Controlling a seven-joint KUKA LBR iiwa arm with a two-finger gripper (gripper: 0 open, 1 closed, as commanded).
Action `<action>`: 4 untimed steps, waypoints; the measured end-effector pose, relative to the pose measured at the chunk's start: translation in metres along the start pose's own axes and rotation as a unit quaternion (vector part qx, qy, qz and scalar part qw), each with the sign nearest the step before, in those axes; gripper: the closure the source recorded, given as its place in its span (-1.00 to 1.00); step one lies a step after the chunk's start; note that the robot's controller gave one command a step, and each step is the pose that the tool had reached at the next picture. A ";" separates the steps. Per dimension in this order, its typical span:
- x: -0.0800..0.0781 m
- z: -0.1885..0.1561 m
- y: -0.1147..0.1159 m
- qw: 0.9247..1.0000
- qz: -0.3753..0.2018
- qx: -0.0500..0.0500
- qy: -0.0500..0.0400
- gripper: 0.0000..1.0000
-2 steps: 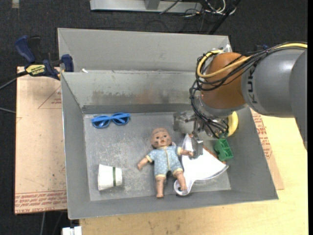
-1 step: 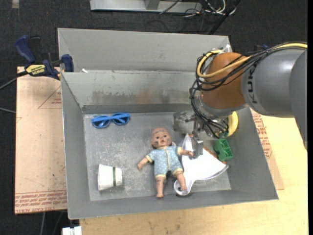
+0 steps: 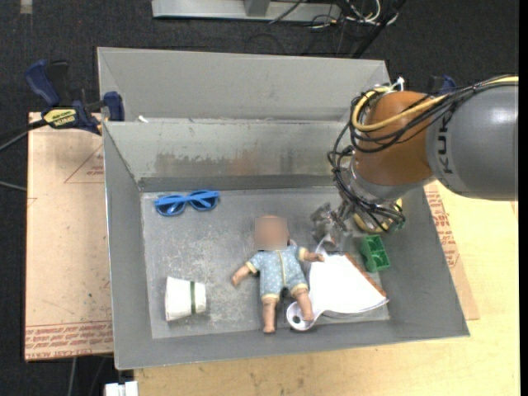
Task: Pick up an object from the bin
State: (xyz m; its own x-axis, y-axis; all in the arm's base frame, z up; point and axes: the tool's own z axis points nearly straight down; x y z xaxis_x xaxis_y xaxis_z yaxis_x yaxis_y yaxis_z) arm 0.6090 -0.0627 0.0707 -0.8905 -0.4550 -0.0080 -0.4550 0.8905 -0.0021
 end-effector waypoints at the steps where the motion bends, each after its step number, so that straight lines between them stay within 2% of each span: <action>1: 0.000 0.000 0.000 1.000 0.000 0.000 0.000 1.00; 2: 0.005 -0.043 0.000 1.000 -0.006 -0.003 0.003 1.00; 3: 0.004 -0.058 -0.001 1.000 -0.008 -0.002 0.001 1.00; 4: 0.023 -0.070 0.007 0.999 -0.034 0.000 -0.002 1.00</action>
Offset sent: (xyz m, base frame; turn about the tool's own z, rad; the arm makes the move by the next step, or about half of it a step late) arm -0.0039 -0.0051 0.0745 -0.0204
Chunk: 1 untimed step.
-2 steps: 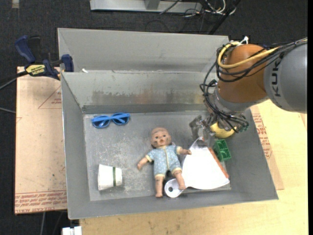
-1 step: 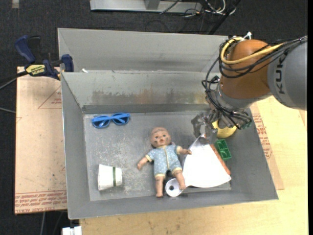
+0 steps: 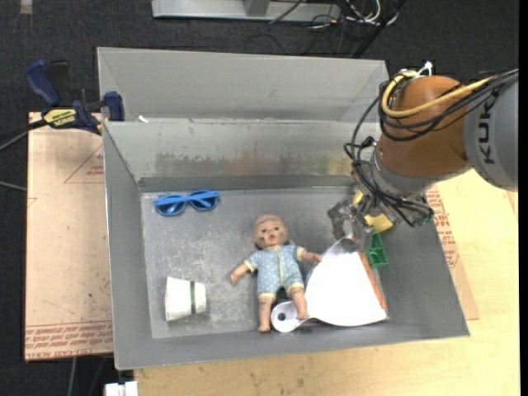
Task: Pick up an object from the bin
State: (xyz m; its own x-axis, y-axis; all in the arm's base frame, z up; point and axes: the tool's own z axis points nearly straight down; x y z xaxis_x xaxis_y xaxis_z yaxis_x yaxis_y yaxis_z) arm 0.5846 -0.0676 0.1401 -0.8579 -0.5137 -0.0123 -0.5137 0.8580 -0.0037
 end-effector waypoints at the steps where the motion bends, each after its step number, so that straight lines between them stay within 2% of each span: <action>1: -0.005 -0.011 -0.011 1.000 -0.018 -0.003 0.003 1.00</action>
Offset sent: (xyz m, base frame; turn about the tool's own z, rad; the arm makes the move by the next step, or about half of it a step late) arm -0.0039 0.0505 0.0219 -0.6958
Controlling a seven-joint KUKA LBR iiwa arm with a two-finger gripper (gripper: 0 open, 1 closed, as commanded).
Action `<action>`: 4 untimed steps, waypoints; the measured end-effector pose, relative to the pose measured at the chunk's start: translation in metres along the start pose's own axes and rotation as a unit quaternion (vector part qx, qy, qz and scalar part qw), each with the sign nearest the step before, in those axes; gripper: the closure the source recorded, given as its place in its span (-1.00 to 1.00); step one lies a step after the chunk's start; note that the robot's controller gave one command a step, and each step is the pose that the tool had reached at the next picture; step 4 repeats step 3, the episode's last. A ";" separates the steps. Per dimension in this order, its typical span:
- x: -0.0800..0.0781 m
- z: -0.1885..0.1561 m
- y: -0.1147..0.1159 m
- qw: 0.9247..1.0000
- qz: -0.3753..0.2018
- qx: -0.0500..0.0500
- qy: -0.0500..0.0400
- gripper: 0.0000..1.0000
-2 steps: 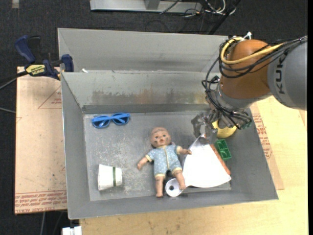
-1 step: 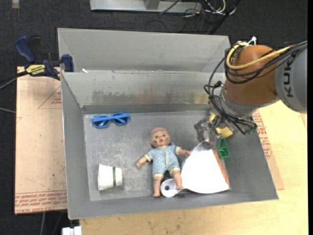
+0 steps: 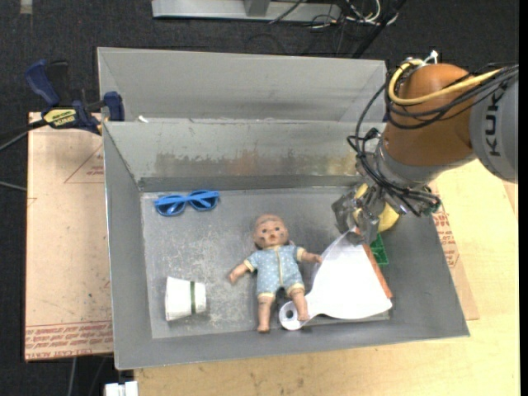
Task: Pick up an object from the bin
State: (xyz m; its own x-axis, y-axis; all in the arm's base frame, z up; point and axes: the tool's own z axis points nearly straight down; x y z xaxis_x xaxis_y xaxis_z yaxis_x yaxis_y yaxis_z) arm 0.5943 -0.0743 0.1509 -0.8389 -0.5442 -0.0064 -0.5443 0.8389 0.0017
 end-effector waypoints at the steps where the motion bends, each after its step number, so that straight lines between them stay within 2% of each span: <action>1: -0.011 -0.006 0.006 0.997 -0.073 0.004 -0.003 1.00; 2: -0.014 -0.032 0.000 0.982 -0.189 -0.002 -0.001 1.00; 3: -0.012 -0.058 -0.001 0.992 -0.123 0.003 -0.003 1.00; 4: -0.012 -0.058 -0.001 0.992 -0.123 0.003 -0.003 1.00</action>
Offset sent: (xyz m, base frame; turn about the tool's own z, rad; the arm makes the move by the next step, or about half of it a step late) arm 0.0359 -0.0373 0.1176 -0.1176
